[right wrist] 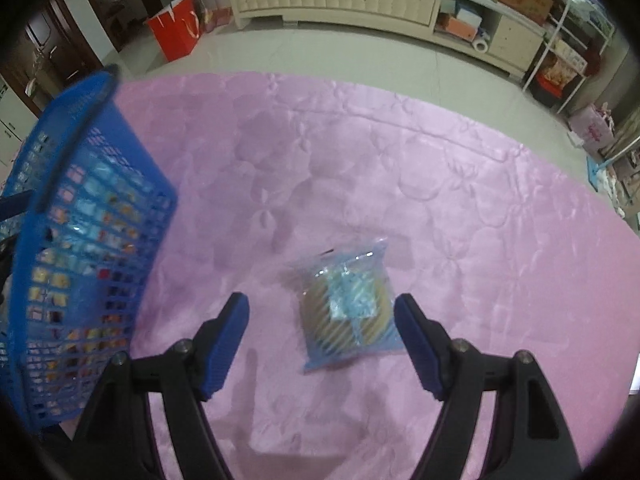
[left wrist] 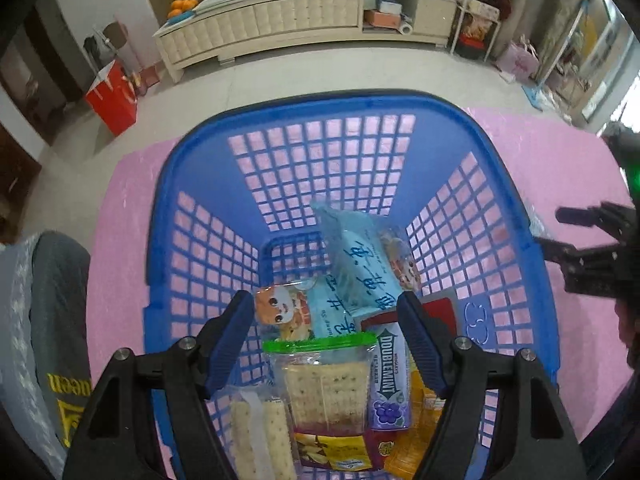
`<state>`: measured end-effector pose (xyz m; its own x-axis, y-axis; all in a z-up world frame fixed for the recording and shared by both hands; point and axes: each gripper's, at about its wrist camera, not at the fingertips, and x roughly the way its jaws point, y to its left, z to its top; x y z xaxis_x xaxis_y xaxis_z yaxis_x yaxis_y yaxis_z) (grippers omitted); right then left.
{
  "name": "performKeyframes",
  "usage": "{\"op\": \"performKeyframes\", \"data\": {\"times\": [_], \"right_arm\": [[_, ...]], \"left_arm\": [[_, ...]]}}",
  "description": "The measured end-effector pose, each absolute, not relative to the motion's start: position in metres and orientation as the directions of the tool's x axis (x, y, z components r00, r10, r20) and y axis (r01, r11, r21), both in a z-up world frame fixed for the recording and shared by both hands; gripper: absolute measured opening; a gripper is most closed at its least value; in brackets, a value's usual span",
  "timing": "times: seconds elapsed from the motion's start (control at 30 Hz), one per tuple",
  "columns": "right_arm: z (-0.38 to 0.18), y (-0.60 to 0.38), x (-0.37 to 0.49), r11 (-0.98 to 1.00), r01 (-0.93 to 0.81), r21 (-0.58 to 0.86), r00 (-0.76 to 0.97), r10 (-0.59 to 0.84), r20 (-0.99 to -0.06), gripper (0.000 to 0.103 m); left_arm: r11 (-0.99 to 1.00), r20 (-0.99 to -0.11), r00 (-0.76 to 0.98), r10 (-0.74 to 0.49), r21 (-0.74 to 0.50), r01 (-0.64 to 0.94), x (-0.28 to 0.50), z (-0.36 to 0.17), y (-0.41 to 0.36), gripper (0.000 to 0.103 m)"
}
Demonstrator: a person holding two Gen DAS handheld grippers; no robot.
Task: Organize snacks
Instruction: 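Move the right gripper to the clear biscuit bag and grasp it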
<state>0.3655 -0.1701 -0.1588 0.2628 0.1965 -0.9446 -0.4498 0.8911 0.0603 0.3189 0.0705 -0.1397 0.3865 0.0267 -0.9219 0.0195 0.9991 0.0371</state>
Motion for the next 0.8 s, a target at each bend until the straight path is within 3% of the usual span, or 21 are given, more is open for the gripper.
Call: {"op": "performKeyframes", "data": {"times": [0.3,0.37,0.4,0.43,0.8], "right_arm": [[-0.184,-0.173,0.375,0.889,-0.455,0.061,0.251,0.194,-0.948,0.078],[-0.185,-0.175,0.374,0.885,-0.459,0.073,0.252,0.209,-0.945,0.073],[-0.185,-0.178,0.376,0.885,-0.462,0.055,0.264,0.197,-0.944,0.063],[-0.183,-0.179,0.374,0.883,-0.468,0.032,0.284,0.185,-0.941,0.059],[-0.141,-0.192,0.341,0.875,-0.480,0.067,0.357,0.265,-0.896,0.057]], "left_arm": [[0.996,-0.920,0.389,0.054,0.077,0.043,0.331,-0.144,0.054,0.072],[0.996,-0.919,0.390,0.052,0.077,0.048,0.333,-0.143,0.046,0.072],[0.995,-0.918,0.392,0.054,0.081,0.052,0.333,-0.144,0.046,0.072],[0.995,-0.918,0.393,0.059,0.087,0.054,0.333,-0.144,0.045,0.072],[0.996,-0.902,0.430,0.035,0.066,0.059,0.313,-0.132,0.039,0.072]]}}
